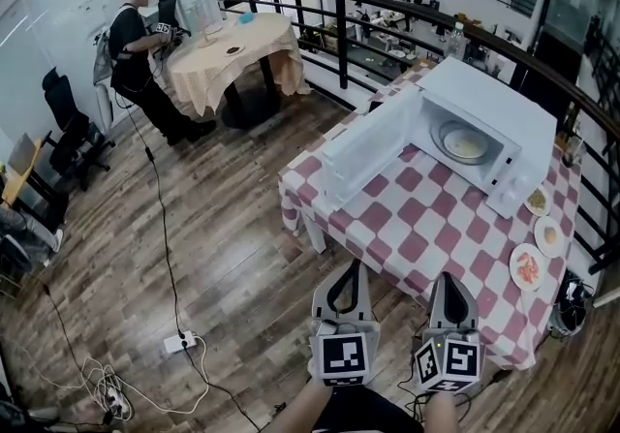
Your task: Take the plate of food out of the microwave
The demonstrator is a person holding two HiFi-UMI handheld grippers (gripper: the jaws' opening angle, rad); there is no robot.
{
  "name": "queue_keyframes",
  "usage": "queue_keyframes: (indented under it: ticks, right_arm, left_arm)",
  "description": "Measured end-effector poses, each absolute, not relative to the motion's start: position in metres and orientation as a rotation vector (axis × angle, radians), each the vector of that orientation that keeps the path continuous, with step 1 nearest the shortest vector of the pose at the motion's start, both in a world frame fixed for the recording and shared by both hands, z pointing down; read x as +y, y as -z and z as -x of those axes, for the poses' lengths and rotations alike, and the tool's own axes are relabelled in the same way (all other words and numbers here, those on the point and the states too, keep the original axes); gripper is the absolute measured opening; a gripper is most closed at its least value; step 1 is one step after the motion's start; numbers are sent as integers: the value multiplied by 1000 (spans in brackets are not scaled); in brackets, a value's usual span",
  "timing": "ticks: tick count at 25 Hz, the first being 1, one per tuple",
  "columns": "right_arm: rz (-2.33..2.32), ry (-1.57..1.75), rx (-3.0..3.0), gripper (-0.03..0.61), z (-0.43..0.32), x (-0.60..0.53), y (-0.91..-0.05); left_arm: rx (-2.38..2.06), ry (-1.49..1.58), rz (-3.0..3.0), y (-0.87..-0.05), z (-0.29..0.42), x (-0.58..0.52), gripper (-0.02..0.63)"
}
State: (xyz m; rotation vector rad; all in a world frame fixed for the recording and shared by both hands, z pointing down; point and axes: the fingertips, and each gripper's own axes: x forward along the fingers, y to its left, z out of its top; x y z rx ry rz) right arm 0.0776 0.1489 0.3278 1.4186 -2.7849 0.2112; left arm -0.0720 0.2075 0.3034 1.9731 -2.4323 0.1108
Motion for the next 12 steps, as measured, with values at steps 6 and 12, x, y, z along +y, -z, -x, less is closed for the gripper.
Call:
queue_keyframes:
  ticks: [6,12]
  right_arm:
    - [-1460,-213,-2756,24,-73,116,-332]
    - [-1501,-217,-2734,25,-60,76,-333]
  left_arm:
    - [-2406,-127,-2022,-310,77,169,35]
    - [-2352,-118,-2058,-314,88,121,35]
